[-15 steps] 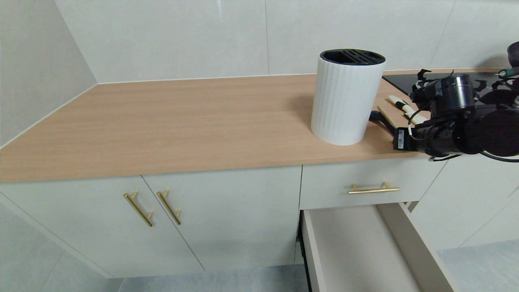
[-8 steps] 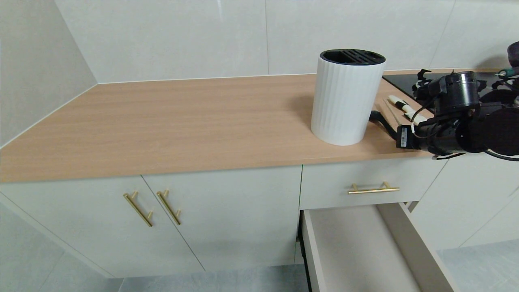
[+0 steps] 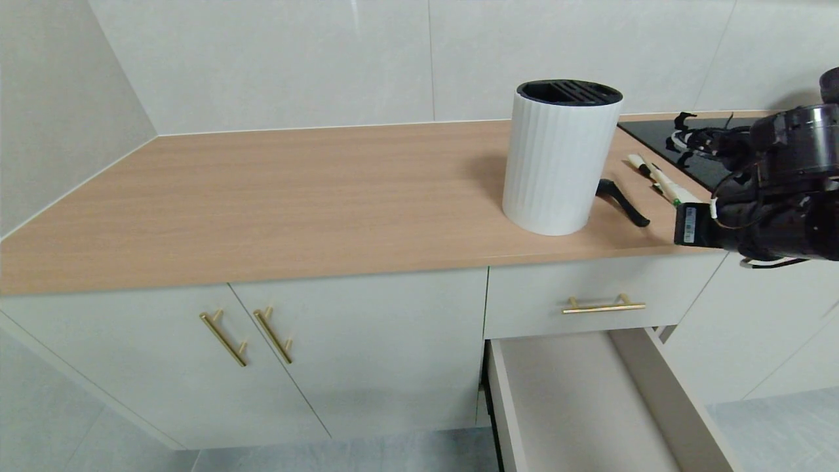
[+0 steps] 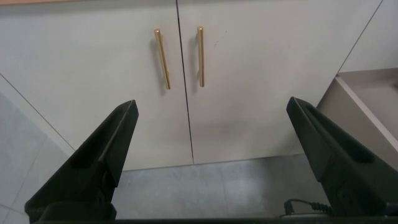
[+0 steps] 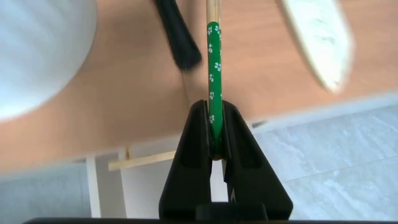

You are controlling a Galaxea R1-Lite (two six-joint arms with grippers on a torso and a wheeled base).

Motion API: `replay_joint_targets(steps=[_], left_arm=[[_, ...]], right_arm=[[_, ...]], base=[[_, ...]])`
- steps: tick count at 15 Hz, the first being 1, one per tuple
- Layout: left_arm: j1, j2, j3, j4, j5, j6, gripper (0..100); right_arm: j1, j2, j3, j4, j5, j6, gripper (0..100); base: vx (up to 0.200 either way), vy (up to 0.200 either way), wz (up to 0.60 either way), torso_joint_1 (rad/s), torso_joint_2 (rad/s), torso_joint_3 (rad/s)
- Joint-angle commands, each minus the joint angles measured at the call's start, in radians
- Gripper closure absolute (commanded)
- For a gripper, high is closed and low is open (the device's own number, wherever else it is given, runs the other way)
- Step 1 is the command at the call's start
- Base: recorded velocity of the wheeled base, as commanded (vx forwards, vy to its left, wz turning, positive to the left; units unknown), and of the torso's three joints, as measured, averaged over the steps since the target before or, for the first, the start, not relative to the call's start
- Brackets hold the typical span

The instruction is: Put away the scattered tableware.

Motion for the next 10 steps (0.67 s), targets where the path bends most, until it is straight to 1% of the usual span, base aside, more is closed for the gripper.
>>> replay_joint_targets(steps=[1,3,4,5,7,9,10], left_arm=[[0.0,0.002,0.0,0.0,0.001,0.0,0],[0.0,0.0,0.0,0.0,0.001,0.0,0],[0.0,0.002,0.0,0.0,0.001,0.0,0],[0.0,0.002,0.0,0.0,0.001,0.0,0],[0.0,0.002,0.0,0.0,0.001,0.0,0],[0.0,0.0,0.0,0.0,0.001,0.0,0],[0.0,0.002,0.0,0.0,0.001,0.0,0]], right_arm=[[0.001,-0.22,0.137,0.0,0.019,-0.002,100],[0.003,-0.389,0.281,0.006,0.082,-0.011,100],[0.003,-0.423,0.311,0.006,0.099,-0.024,100],[0.0,-0.521,0.4,0.008,0.15,-0.09,100],[0.0,-0.605,0.448,0.009,0.157,-0.142,100],[0.0,-0.656,0.445,0.06,0.16,-0.175,100],[0.0,-0.697,0.434,0.189,0.208,-0.249,100]], base=[[0.0,0.0,0.0,0.0,0.0,0.0],[0.0,0.0,0.0,0.0,0.0,0.0],[0.0,0.0,0.0,0.0,0.0,0.0],[0.0,0.0,0.0,0.0,0.0,0.0],[0.0,0.0,0.0,0.0,0.0,0.0],[0.0,0.0,0.0,0.0,0.0,0.0],[0.0,0.0,0.0,0.0,0.0,0.0]])
